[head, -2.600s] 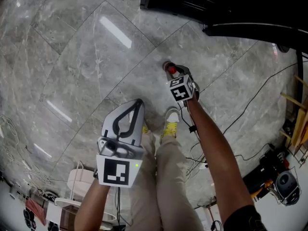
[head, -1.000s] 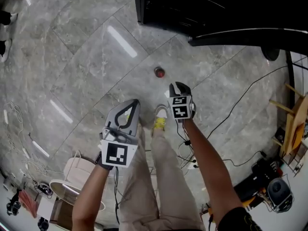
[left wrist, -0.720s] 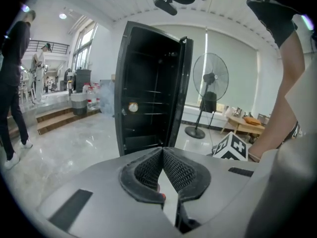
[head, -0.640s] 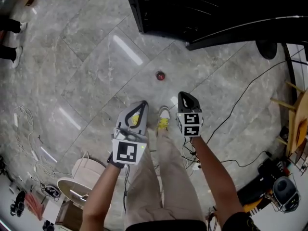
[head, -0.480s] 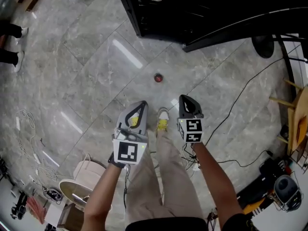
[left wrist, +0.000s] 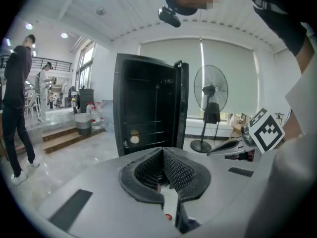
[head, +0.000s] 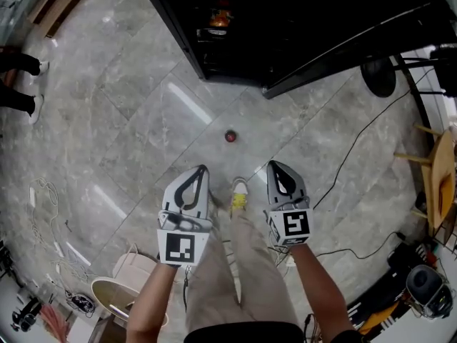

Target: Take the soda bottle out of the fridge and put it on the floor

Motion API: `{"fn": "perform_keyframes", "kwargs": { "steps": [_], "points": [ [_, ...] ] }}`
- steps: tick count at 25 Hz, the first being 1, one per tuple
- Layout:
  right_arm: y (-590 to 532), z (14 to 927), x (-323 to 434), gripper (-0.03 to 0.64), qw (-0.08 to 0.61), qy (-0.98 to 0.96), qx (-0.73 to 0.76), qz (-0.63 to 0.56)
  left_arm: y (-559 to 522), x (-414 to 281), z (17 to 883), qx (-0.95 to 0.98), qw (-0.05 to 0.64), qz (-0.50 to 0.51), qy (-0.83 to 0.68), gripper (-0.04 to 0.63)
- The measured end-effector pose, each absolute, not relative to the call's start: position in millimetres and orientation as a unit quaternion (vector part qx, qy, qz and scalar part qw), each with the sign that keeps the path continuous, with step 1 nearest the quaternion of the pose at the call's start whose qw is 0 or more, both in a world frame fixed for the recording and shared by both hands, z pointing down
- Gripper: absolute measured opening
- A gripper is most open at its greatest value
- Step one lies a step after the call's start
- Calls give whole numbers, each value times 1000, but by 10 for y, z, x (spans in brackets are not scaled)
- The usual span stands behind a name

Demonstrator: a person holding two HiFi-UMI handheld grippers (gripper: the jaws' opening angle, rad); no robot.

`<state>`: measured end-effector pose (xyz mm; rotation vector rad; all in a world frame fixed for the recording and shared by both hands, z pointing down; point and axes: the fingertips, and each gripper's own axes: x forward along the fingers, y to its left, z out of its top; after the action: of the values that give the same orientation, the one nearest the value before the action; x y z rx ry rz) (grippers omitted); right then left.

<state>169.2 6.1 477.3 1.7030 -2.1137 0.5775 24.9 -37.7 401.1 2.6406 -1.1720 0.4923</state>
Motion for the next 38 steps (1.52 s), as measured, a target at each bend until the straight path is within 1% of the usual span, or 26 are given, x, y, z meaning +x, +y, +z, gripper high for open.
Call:
{"fn": "perform_keyframes", "kwargs": {
  "steps": [2,8,14,21,27,30,34,38],
  "points": [
    [22,4578,1729,-3,168,-751,607,197,-386,218,3895,894,114,158,-403,17],
    [8,4163,1791,-3,143,-750,619,185,-392,207,3609,901,102,154,-392,17],
    [-37,3692,1943,-3,131,-751,631,144,-446,289,3421,912,72,145,-377,17],
    [-128,3405,2006,-3,129,-750,637,120,-537,136,3313,905,82,120,-399,17],
    [-90,3334,2019,-3,123,-748,642,115,-612,-76,3280,894,78,127,-422,17],
    [-126,3321,2024,-3,120,-747,645,113,-677,-59,3255,895,80,115,-424,17],
    [-157,3374,1969,-3,119,-749,641,119,-660,-36,3253,896,71,128,-420,17],
    [-137,3406,2003,-3,126,-747,643,116,-670,62,3245,899,66,120,-415,17]
  ]
}}
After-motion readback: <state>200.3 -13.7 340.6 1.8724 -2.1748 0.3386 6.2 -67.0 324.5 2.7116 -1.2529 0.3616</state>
